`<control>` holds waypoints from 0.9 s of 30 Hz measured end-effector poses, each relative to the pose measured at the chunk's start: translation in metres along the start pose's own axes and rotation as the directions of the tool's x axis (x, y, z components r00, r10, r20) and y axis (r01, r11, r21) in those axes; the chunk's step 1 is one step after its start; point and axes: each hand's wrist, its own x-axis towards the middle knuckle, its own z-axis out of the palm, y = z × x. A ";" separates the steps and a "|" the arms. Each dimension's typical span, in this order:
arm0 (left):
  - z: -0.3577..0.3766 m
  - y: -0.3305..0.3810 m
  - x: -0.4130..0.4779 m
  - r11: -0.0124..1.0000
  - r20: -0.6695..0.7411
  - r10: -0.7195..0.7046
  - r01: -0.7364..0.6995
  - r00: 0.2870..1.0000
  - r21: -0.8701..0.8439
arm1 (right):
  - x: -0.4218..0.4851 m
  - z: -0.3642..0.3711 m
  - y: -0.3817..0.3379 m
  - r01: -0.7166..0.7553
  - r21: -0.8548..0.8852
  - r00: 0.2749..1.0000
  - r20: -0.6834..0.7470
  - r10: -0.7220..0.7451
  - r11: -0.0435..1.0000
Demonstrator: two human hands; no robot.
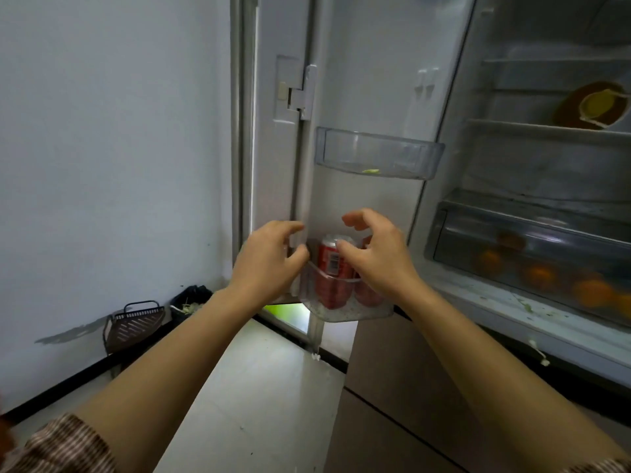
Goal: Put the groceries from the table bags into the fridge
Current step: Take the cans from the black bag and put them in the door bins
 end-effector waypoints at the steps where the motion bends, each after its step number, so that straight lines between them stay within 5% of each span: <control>1: -0.009 -0.010 -0.004 1.000 -0.019 -0.025 0.025 1.000 -0.003 | -0.002 0.009 -0.010 0.033 0.015 0.999 -0.004 -0.033 0.999; 11: -0.147 -0.186 -0.092 0.857 0.014 -0.470 0.452 0.883 0.249 | -0.019 0.200 -0.130 0.242 -0.057 0.923 0.323 -0.211 0.969; 20: -0.340 -0.348 -0.197 0.696 -0.017 -0.635 0.582 0.772 0.421 | -0.056 0.424 -0.300 0.206 -0.035 0.789 0.597 -0.145 0.978; 27: -0.465 -0.452 -0.264 0.553 -0.129 -0.718 0.672 0.684 0.493 | -0.080 0.560 -0.434 0.316 0.043 0.638 0.730 -0.246 0.948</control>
